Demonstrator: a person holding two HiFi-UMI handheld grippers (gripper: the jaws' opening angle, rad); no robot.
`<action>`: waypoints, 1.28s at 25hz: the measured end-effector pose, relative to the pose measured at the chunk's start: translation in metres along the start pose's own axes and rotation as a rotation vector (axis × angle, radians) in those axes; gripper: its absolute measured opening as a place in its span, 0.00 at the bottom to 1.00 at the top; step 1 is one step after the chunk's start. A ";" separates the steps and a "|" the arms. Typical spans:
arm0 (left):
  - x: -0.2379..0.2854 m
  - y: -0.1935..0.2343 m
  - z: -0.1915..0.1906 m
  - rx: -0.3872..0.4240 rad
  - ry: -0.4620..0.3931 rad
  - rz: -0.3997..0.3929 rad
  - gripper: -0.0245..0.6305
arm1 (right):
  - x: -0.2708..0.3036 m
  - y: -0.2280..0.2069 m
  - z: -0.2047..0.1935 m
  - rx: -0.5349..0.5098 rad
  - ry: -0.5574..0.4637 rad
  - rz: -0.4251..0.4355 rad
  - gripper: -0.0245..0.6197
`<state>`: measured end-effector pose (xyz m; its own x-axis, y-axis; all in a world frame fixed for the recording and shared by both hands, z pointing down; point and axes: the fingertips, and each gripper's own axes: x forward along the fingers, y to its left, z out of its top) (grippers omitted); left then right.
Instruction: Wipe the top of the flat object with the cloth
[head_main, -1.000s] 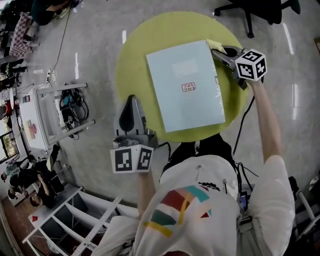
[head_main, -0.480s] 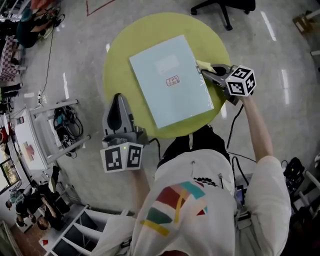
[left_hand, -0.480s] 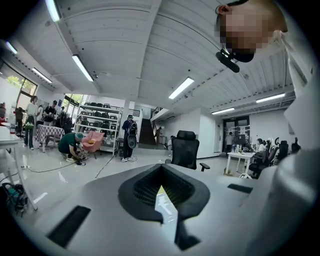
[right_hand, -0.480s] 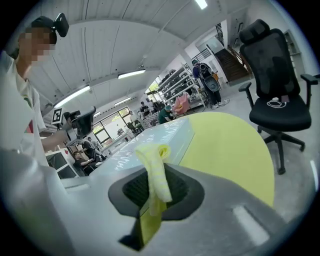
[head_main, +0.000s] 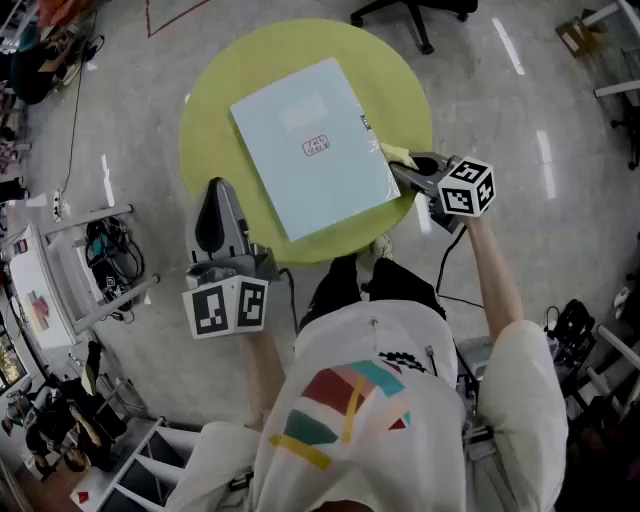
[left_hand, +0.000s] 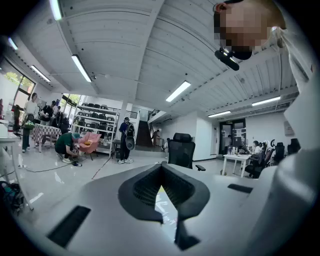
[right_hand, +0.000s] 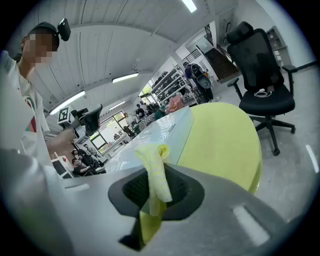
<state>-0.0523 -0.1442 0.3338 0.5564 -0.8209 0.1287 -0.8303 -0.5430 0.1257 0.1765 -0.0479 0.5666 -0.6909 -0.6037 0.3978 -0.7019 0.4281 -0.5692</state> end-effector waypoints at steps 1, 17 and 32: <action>-0.004 -0.004 -0.001 -0.003 0.004 0.003 0.06 | -0.003 0.001 -0.005 0.007 0.003 -0.001 0.08; -0.061 -0.047 -0.005 0.006 -0.028 0.075 0.06 | -0.041 0.032 -0.059 -0.006 0.048 0.064 0.08; -0.096 -0.033 0.000 0.010 -0.059 0.186 0.06 | 0.011 0.176 -0.017 -0.392 -0.057 0.123 0.08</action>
<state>-0.0786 -0.0474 0.3170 0.3909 -0.9159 0.0911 -0.9189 -0.3827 0.0953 0.0423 0.0324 0.4828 -0.7707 -0.5638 0.2970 -0.6353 0.7165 -0.2882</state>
